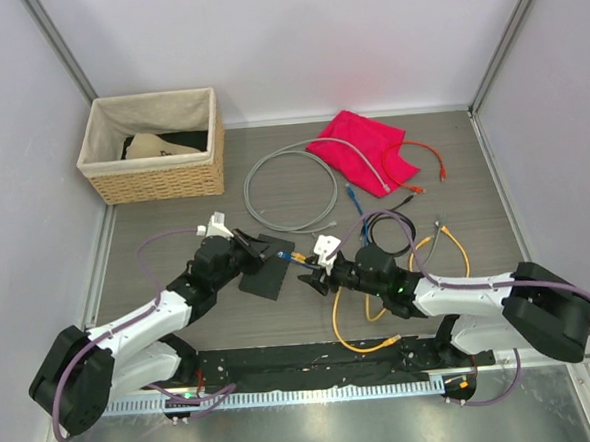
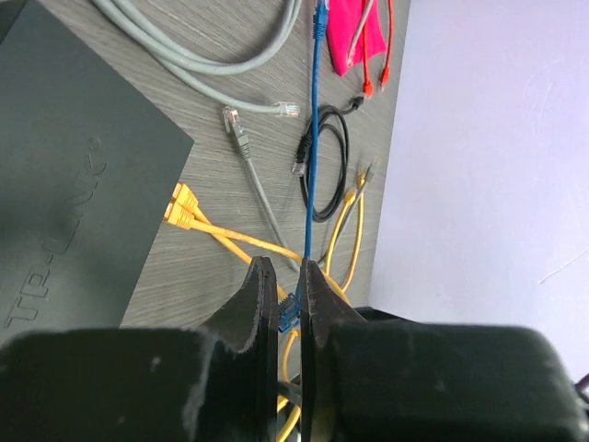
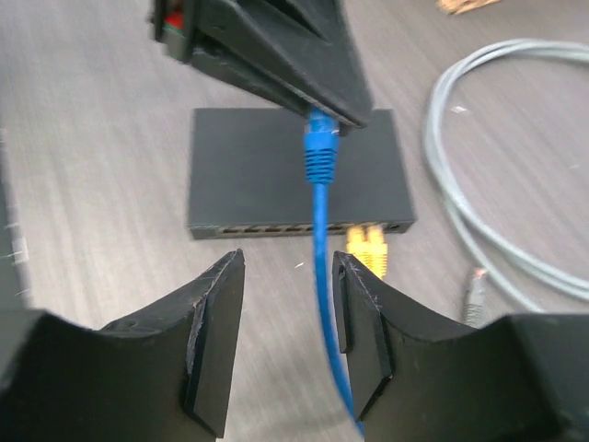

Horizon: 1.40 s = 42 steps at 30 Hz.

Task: Insert the plug into the switch port
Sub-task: Insert the connector into the switch port.

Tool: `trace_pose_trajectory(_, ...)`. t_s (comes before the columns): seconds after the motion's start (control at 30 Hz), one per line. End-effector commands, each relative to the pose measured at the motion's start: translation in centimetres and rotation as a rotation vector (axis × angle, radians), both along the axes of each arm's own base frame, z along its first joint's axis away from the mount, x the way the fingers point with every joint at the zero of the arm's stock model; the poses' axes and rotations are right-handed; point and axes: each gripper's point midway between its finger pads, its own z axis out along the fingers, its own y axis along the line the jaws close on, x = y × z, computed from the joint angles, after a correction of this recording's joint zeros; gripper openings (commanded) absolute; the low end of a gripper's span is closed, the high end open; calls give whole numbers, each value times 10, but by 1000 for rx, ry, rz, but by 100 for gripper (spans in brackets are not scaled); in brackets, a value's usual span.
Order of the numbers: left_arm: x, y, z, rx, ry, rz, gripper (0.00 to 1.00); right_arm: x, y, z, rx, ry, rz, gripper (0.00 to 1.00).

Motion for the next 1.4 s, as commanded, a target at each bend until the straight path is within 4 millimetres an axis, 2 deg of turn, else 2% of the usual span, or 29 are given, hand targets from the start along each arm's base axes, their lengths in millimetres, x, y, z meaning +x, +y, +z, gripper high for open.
trace_pose_trajectory(0.0, 5, -2, 20, -56, 19, 39, 0, 27, 8, 57, 161, -247, -114, 51)
trace_pose_trajectory(0.03, 4, -3, 20, -60, 23, 36, 0, 28, 12, 52, 157, -248, -115, 51)
trace_pose_trajectory(0.07, 4, -4, 21, -64, 24, 33, 0, 29, 14, 60, 190, -269, -118, 51)
trace_pose_trajectory(0.23, 2, -8, 21, -73, 42, 12, 0, 34, 30, 60, 192, -296, -89, 50)
trace_pose_trajectory(0.47, 0, -8, 21, -72, 51, 9, 0, 37, 38, 62, 188, -306, -82, 45)
trace_pose_trajectory(0.73, -1, -9, 23, -80, 60, 7, 0, 31, 52, 59, 151, -298, 4, 38)
trace_pose_trajectory(1.03, -1, -4, 25, -73, 55, 25, 0, 29, 43, 32, 65, -249, -6, 42)
trace_pose_trajectory(1.23, 0, -5, 25, -72, 58, 27, 1, 25, 37, 26, 54, -231, -7, 40)
trace_pose_trajectory(1.37, 0, -6, 26, -72, 61, 22, 1, 26, 40, 25, 57, -232, -3, 35)
